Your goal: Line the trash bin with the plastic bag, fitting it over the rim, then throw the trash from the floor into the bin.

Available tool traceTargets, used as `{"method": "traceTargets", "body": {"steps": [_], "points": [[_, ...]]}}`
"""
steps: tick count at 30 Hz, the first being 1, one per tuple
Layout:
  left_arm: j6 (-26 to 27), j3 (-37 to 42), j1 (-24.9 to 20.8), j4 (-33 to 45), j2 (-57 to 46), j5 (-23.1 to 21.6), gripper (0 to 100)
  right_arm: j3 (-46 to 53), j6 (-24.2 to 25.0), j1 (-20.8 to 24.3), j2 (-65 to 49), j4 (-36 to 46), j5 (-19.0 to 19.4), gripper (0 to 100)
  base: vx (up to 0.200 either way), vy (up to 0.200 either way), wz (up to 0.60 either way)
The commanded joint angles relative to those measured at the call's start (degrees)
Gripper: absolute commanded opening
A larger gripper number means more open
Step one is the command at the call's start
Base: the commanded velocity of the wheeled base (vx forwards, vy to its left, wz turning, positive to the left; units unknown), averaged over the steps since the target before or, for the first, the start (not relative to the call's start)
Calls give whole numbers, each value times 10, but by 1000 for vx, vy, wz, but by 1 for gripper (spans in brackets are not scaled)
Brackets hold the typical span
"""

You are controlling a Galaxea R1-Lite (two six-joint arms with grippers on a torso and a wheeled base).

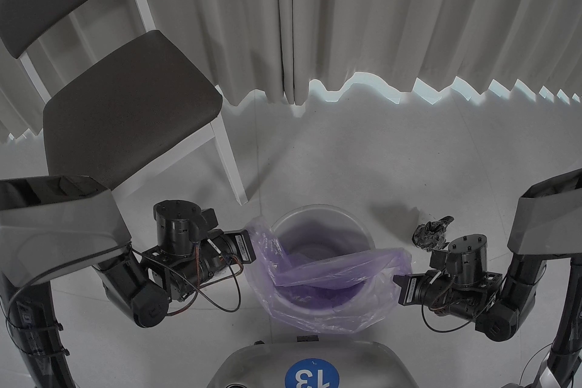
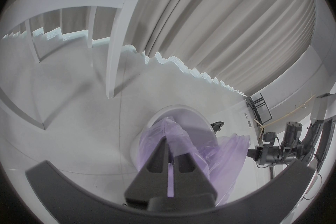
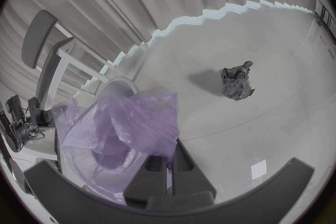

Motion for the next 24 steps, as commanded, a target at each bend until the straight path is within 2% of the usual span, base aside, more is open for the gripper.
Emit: {"method": "traceTargets", "body": {"steps": [1, 4, 11, 14, 15, 18, 19, 24], "points": [[2, 2, 16, -1, -6, -2, 0, 13, 0, 29, -24, -1, -11, 0, 0, 0, 0], [1, 7, 13, -4, -5, -4, 0, 14, 0, 28, -24, -1, -13, 0, 0, 0, 0], [-7, 23, -1, -49, -3, -4, 0, -5, -1, -6, -11, 0, -8, 0, 0, 0, 0], [-17, 25, -21, -62, 2, 1, 0, -14, -1, -27, 9, -1, -5, 0, 0, 0, 0], [-21, 28, -38, -71, 5, 3, 0, -24, -2, -47, 20, -1, -3, 0, 0, 0, 0], [-21, 34, -54, -75, 11, 3, 0, -27, -3, -58, 21, 2, 11, 0, 0, 0, 0], [-20, 33, -65, -76, 23, 5, 0, -29, -3, -74, 29, 2, 26, 0, 0, 0, 0], [-15, 16, -71, -76, 63, 20, 0, -37, -4, -98, 43, 2, 44, 0, 0, 0, 0]]}}
